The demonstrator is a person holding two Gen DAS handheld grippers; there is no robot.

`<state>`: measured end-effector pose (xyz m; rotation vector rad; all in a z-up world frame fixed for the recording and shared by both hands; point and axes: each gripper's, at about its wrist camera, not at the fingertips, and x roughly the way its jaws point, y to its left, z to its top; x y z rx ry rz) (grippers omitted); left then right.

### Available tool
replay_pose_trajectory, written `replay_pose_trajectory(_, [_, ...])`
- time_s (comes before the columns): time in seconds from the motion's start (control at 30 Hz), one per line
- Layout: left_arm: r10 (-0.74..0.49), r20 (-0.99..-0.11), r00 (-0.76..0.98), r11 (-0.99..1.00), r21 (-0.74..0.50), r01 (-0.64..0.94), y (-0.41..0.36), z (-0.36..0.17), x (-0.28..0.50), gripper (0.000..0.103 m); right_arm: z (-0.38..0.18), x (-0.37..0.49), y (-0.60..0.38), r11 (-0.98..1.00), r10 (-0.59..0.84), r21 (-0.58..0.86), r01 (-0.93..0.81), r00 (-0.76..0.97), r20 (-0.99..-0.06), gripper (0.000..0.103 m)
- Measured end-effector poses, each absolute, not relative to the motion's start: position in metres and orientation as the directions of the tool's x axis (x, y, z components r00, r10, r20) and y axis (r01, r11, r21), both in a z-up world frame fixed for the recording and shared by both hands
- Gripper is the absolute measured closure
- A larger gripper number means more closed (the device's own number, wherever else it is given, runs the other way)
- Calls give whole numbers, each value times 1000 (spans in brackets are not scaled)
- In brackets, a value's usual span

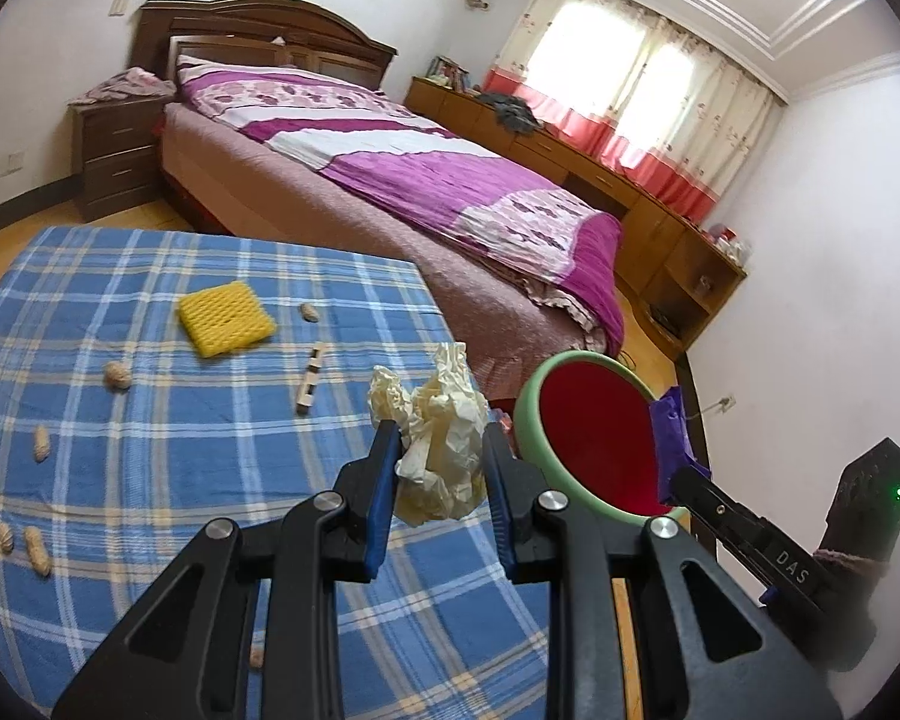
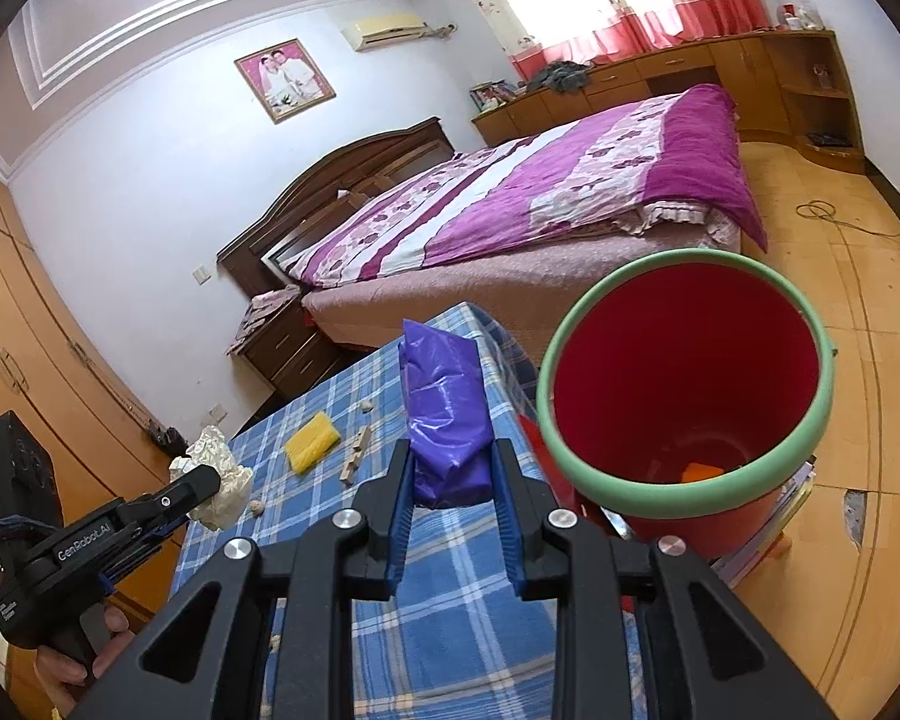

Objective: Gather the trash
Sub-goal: 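Carry the tissue and purple bag over the red bucket with both tools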

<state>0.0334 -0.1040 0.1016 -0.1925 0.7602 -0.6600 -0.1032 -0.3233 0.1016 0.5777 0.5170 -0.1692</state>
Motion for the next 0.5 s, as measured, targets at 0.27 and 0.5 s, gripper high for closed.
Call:
replay_pose_trajectory(0.27, [-639, -583, 501, 756, -355, 550, -141, 104, 27, 75, 96, -115, -348, 799, -48, 496, 340, 859, -510, 76])
replay_pose_trajectory(0.5, [-651, -607, 456, 729, -331, 599, -181, 98, 26, 75, 84, -122, -376, 764, -85, 511, 394, 847, -525, 76])
